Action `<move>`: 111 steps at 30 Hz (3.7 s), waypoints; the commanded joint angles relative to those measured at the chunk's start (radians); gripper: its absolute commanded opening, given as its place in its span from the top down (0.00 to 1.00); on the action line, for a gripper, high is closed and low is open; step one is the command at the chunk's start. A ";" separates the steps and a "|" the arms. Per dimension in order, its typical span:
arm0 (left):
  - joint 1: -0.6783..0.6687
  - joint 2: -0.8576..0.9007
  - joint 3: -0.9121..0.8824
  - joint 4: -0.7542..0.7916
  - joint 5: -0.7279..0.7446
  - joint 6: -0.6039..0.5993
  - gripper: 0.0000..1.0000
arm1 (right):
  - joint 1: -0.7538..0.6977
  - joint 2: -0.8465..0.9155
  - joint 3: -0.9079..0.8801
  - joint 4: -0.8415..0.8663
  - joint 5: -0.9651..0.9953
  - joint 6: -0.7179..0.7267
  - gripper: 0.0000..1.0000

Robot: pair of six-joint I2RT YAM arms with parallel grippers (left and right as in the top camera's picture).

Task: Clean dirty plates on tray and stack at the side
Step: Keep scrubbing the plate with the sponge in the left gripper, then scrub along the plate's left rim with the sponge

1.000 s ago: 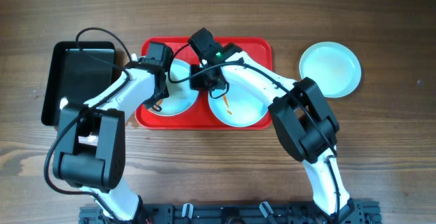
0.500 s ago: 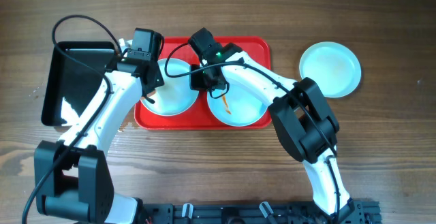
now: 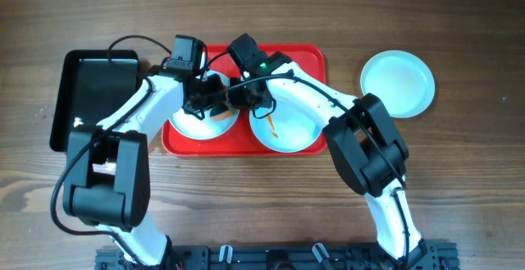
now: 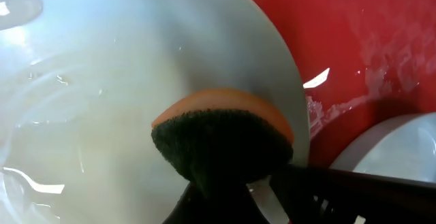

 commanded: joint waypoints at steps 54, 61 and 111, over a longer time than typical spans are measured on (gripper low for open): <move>0.002 0.065 -0.002 -0.128 -0.267 0.006 0.96 | -0.006 -0.009 -0.008 0.006 0.019 -0.006 0.96; 0.002 0.065 -0.002 -0.249 -0.607 0.005 0.96 | -0.006 -0.009 -0.008 0.005 0.019 -0.006 0.96; 0.106 0.044 -0.055 -0.145 -0.530 -0.070 0.96 | -0.006 -0.009 -0.008 0.007 0.016 -0.008 0.96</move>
